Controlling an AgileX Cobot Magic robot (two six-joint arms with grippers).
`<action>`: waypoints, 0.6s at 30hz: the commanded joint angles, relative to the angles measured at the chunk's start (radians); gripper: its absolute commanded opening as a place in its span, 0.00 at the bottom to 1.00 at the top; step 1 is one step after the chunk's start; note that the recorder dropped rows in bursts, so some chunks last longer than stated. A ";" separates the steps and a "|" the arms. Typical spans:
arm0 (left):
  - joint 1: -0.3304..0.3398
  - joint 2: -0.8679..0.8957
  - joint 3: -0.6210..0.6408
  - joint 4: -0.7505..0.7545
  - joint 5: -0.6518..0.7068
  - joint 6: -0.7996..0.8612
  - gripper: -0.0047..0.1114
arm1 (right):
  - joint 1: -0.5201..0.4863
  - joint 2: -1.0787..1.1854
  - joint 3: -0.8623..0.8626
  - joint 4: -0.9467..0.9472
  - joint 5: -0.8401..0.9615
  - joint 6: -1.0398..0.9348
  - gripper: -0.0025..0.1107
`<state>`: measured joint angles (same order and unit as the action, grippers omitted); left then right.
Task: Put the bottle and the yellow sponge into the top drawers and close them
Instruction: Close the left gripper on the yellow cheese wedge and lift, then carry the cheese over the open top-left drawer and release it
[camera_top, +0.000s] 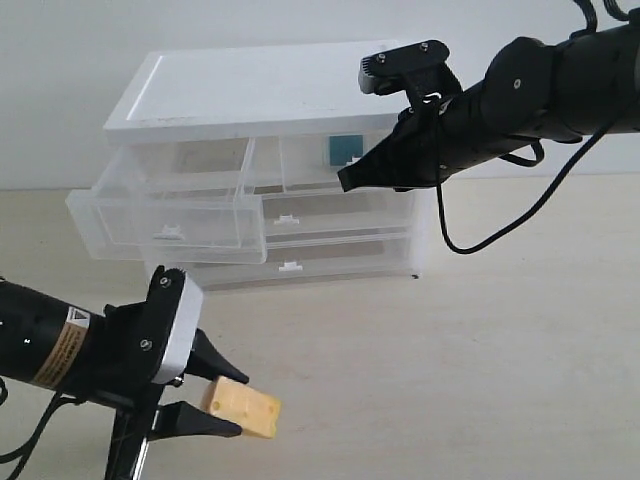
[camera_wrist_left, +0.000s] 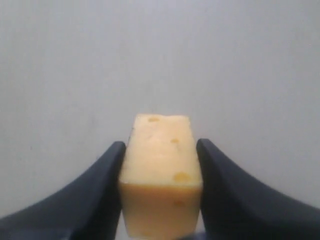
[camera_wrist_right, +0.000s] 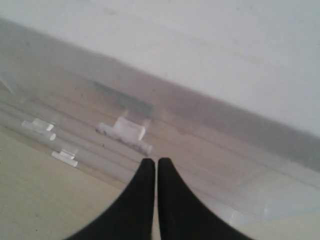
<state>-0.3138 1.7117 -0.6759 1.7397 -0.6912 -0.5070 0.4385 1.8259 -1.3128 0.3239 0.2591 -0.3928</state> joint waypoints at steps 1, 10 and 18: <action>-0.073 -0.144 0.006 0.005 0.030 -0.058 0.07 | 0.001 0.001 -0.004 0.003 0.006 -0.011 0.02; -0.059 -0.451 -0.061 0.005 0.214 -0.130 0.07 | 0.001 0.001 -0.004 0.003 0.016 -0.011 0.02; 0.093 -0.367 -0.231 0.005 0.149 -0.171 0.07 | 0.001 0.001 -0.004 0.003 0.020 -0.011 0.02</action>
<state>-0.2687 1.3017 -0.8605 1.7517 -0.5151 -0.6534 0.4385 1.8259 -1.3128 0.3239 0.2800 -0.3966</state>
